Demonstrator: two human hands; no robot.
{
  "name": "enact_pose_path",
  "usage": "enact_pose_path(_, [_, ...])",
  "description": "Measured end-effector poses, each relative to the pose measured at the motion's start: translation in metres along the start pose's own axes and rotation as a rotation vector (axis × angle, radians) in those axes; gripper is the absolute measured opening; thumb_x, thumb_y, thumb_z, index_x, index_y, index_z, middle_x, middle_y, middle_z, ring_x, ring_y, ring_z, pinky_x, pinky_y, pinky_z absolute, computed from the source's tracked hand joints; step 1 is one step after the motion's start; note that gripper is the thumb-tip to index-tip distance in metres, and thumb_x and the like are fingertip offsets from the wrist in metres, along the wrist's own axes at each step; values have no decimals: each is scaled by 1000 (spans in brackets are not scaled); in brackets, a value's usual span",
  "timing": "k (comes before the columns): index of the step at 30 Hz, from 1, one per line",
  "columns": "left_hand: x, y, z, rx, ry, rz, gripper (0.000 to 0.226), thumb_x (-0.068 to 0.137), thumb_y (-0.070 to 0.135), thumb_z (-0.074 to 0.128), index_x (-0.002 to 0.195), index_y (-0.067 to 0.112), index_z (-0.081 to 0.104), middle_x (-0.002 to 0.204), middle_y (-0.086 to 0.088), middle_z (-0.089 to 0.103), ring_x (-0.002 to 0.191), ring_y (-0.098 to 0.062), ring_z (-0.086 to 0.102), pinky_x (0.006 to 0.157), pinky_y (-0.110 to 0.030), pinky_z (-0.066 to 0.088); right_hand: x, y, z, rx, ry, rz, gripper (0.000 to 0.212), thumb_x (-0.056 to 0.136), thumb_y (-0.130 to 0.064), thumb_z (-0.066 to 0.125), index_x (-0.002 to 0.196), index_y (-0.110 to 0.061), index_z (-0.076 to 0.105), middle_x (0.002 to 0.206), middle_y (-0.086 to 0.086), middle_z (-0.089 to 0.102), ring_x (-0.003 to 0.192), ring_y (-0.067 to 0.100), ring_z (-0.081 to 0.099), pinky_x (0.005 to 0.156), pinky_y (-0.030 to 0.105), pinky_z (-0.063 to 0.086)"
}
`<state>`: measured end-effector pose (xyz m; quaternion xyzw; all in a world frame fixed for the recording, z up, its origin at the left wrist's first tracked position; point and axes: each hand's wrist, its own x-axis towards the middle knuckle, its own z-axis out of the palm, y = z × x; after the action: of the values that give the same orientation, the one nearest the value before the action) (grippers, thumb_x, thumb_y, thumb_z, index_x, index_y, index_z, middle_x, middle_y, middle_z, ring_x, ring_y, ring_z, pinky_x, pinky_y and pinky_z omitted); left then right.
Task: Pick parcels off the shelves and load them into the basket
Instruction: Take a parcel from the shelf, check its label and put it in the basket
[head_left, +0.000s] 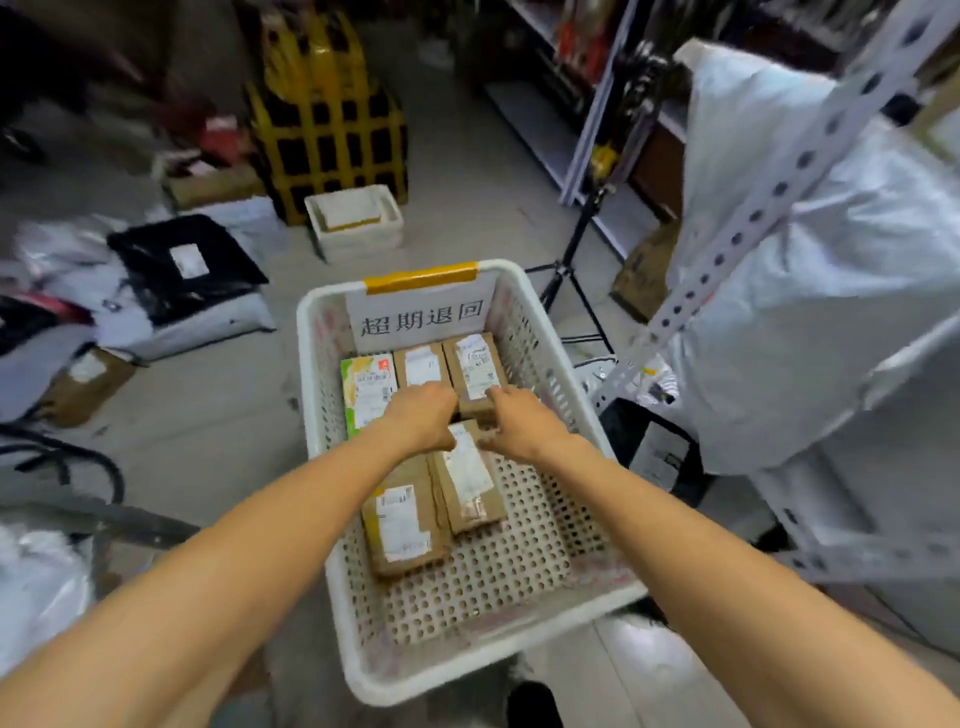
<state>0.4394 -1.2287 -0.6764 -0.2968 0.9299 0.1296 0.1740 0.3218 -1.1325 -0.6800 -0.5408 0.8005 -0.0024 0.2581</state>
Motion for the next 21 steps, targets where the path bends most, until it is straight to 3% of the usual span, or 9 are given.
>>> enact_pose_path(2, [-12, 8, -20, 31, 12, 60, 44, 79, 29, 71, 117, 14, 56, 114, -7, 61, 101, -26, 59, 74, -35, 49, -28, -7, -23, 15, 35, 28, 47, 82, -32, 72, 117, -8, 50, 120, 13, 57, 110, 31, 55, 81, 37, 49])
enact_pose_path(5, [-32, 26, -44, 59, 56, 140, 47, 78, 33, 72, 119, 15, 55, 116, -7, 61, 102, -26, 59, 72, -33, 48, -73, -15, -54, 62, 82, 45, 30, 84, -25, 69, 100, -11, 49, 109, 12, 60, 100, 29, 57, 66, 31, 35])
enact_pose_path(9, [-60, 61, -66, 72, 112, 246, 43, 79, 35, 69, 115, 16, 55, 113, -5, 62, 101, -24, 60, 75, -32, 49, -130, -18, -81, 88, 160, 125, 35, 80, -30, 68, 101, -5, 57, 90, 11, 59, 83, 29, 56, 59, 34, 39])
enact_pose_path(12, [-76, 87, -76, 58, 116, 302, 45, 77, 41, 70, 112, 19, 53, 110, -3, 62, 96, -24, 60, 74, -35, 53, -167, -7, -88, 64, 165, 208, 39, 79, -31, 68, 105, -4, 55, 96, 12, 58, 85, 30, 55, 67, 42, 47])
enact_pose_path(15, [-93, 120, -82, 65, 119, 345, 48, 76, 38, 73, 115, 18, 52, 110, -5, 61, 97, -26, 60, 79, -38, 53, -210, 9, -88, 77, 202, 252, 39, 79, -29, 71, 98, 0, 54, 89, 17, 55, 78, 33, 53, 63, 38, 41])
enact_pose_path(19, [-116, 186, -85, 106, 95, 467, 45, 77, 30, 72, 115, 16, 53, 111, -5, 60, 100, -28, 58, 82, -40, 51, -281, 41, -78, 121, 272, 343, 52, 80, -32, 70, 120, -3, 55, 110, 15, 59, 100, 32, 56, 80, 45, 51])
enact_pose_path(21, [-126, 228, -79, 156, 80, 552, 39, 78, 31, 71, 108, 13, 54, 105, -7, 59, 94, -28, 57, 75, -36, 49, -322, 62, -69, 154, 298, 385, 53, 81, -31, 70, 125, -5, 55, 118, 14, 60, 106, 31, 56, 86, 45, 50])
